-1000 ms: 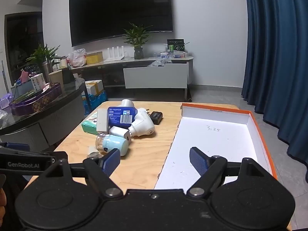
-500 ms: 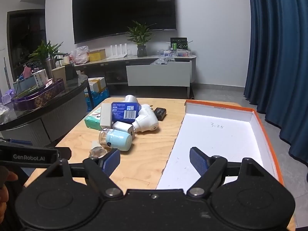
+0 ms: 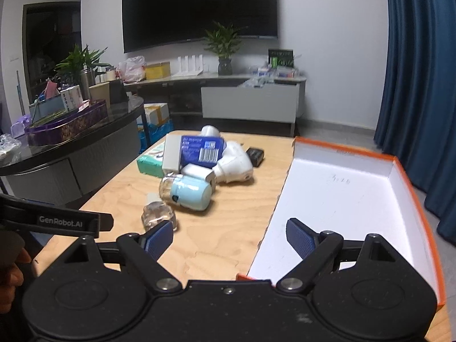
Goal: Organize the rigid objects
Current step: 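Move both grippers toward the clear bottle and light-blue toothpick jar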
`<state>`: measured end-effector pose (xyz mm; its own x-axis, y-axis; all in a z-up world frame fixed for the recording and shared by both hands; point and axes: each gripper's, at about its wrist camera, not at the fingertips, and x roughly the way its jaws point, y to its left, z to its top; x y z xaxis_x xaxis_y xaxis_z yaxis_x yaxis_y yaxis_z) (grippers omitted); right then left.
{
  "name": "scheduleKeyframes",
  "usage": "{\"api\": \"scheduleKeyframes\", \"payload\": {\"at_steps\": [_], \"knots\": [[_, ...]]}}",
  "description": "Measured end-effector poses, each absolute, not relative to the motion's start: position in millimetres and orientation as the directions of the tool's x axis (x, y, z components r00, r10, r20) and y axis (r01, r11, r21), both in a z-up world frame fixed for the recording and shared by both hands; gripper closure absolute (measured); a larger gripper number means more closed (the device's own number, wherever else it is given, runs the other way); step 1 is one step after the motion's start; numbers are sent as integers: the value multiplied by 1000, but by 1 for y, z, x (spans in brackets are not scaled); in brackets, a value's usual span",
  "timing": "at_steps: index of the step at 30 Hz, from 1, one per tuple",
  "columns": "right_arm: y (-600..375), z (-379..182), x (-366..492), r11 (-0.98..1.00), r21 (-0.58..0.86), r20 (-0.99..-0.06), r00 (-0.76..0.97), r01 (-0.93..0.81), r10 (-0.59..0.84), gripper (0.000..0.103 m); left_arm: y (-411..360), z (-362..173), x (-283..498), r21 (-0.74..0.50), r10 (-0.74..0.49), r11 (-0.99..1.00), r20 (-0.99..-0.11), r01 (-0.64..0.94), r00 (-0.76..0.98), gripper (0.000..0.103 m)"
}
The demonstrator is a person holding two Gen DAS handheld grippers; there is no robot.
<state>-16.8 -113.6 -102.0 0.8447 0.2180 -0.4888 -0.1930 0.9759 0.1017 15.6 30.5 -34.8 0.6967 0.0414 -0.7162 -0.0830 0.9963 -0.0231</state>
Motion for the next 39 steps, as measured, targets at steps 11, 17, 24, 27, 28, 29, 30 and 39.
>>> {"api": "scheduleKeyframes", "payload": {"at_steps": [11,17,24,27,28,29,30,39], "knots": [[-125,-110,-6,967,159,-488,836,-198,252,2,17,-43,34,-42,-18,999,-722,-18,692,0],[-127,-112,0,965,167,-490,832,-202,259,2,7,-49,50,-28,-23,1000,-736,4,677,0],[-131,-115,6,967,172,-499,829,-189,251,2,-2,-56,63,-20,-26,1000,-747,16,664,0],[-132,-116,9,967,176,-503,828,-185,249,2,-4,-58,68,-15,-23,1000,-751,18,660,0],[-133,-117,11,967,177,-505,826,-183,249,2,-5,-59,70,-13,-21,1000,-750,17,661,0],[-133,-117,12,967,179,-507,825,-182,249,2,-5,-60,71,-12,-19,1000,-752,16,659,0],[-134,-117,13,966,181,-509,824,-182,251,2,-5,-61,72,-11,-19,1000,-754,16,657,0],[-134,-119,17,967,177,-514,821,-182,248,2,-6,-63,78,-10,-16,1000,-756,14,654,0]]}}
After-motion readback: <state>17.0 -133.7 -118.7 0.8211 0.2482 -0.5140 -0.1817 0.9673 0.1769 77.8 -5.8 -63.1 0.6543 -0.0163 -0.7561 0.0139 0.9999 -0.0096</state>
